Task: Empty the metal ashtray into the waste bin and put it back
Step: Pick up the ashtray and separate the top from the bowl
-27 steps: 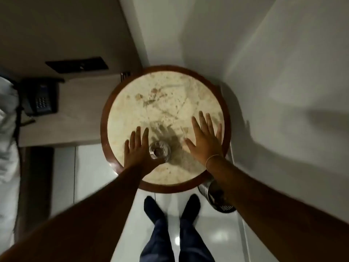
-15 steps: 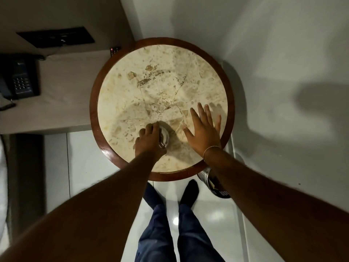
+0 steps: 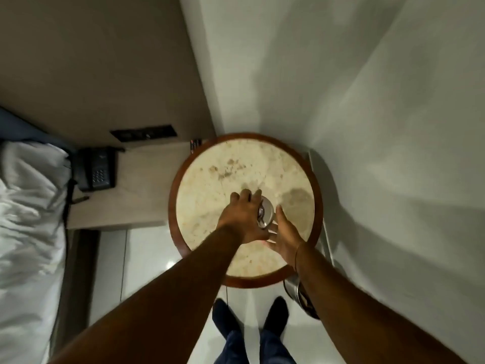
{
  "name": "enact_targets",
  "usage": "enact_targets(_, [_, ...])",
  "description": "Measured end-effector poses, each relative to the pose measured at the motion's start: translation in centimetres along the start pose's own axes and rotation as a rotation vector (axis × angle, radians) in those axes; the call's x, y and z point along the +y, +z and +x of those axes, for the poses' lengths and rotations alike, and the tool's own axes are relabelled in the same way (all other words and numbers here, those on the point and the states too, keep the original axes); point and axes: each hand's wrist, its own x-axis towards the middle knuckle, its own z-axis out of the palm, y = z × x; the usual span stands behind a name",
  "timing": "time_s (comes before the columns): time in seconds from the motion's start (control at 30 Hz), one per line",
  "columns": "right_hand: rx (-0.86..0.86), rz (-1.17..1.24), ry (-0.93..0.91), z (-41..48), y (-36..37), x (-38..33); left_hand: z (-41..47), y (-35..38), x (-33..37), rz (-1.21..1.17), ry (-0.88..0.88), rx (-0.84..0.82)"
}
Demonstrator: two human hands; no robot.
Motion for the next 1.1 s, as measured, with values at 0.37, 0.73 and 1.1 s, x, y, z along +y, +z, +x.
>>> enact_targets(0.37, [-0.530, 0.723, -0.411, -20.8, 11.0, -16.6, -7.2, -26.8, 8.9, 0.173, 0.148, 0.186])
enact_targets(0.73, [-0.531, 0.547, -0.443, -27.4, 12.4, -23.4, -13.0, -38.2, 13.1, 0.194, 0.188, 0.404])
enact_targets(1.1, [-0.553, 0.589, -0.497, -28.5, 10.8, -23.5, -14.2, -39.2, 9.9, -0.228, 0.107, 0.822])
